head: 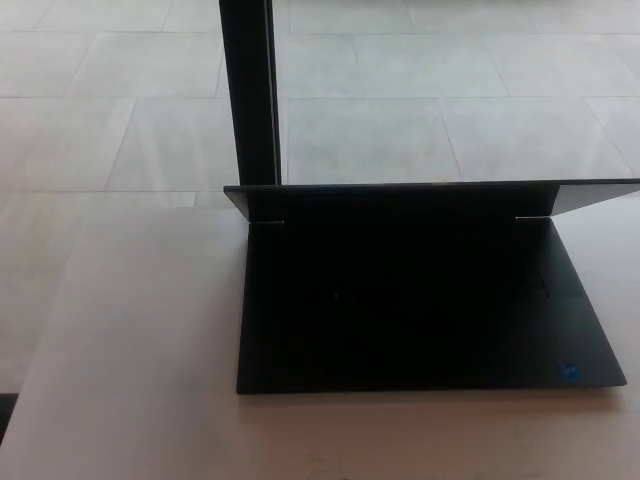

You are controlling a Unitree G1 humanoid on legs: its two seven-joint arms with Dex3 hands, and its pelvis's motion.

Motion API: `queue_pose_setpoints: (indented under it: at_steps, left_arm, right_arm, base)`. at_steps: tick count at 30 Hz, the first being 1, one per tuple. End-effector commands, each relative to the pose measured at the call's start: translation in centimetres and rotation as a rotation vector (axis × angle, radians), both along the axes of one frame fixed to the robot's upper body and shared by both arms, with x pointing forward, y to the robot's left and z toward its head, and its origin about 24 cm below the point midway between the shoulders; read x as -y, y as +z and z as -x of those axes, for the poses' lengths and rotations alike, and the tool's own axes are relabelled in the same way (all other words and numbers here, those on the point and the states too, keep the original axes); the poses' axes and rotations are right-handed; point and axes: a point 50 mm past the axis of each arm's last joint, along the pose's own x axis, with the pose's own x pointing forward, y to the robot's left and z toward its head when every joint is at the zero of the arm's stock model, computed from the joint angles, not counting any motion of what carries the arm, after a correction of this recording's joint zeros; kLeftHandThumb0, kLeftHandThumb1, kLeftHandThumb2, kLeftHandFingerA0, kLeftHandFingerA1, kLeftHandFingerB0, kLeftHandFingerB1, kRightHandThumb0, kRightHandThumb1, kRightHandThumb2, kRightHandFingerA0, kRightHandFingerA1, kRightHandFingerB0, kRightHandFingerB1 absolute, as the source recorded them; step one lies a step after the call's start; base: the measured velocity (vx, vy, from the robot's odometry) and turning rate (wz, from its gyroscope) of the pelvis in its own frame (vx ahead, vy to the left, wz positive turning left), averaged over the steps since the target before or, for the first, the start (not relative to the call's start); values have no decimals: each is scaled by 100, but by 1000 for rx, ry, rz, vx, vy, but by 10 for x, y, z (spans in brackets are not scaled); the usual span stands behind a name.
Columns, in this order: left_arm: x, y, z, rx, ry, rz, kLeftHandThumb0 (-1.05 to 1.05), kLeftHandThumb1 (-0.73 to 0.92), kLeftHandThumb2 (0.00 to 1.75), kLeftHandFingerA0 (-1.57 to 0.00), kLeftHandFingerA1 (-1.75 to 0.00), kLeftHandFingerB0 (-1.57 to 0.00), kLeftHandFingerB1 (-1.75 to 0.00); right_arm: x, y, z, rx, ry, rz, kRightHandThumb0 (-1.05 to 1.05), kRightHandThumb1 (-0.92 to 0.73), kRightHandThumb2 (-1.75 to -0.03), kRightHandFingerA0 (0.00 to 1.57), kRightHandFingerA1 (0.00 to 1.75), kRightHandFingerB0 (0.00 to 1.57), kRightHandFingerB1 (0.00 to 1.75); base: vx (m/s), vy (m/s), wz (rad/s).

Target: The robot uses its right hand to push down on the lid of a laptop kept in the middle of the desk to close it

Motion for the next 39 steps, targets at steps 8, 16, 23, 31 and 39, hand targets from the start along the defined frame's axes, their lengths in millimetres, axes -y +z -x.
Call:
queue_pose_setpoints:
  at_steps: [8, 16, 23, 31, 39]
  left_arm:
    - [-35, 20, 18, 272, 405, 73, -86, 92, 78, -38, -63, -37, -47]
    - [-36, 21, 18, 286, 387, 75, -84, 92, 81, -43, -62, -32, -43]
    - [-34, 19, 19, 288, 399, 85, -85, 92, 77, -39, -62, -35, -46]
    - [-34, 18, 25, 281, 407, 82, -84, 92, 78, -39, -63, -35, -46]
    - [-34, 18, 27, 282, 409, 77, -84, 92, 76, -42, -64, -37, -48]
  right_arm:
    - [80, 110, -34, 761, -476, 56, -89, -60, -109, 36, 97, 5, 59]
    - [69, 228, -107, 1151, -224, 220, -93, -78, -63, 33, 101, 7, 70]
    - [-15, 314, -163, 1227, 474, 492, -83, -78, -64, 27, 51, 28, 34]
    - [-102, 359, -214, 1133, 880, 793, -92, -72, -75, 28, 46, 24, 33]
    - [-184, 355, -250, 824, 1292, 1207, -84, -88, -68, 18, 48, 21, 29]
  base:
    - [0, 0, 0]
    - [0, 0, 0]
    - [1, 1, 1]
    - [0, 0, 0]
    - [-2, -1, 1]
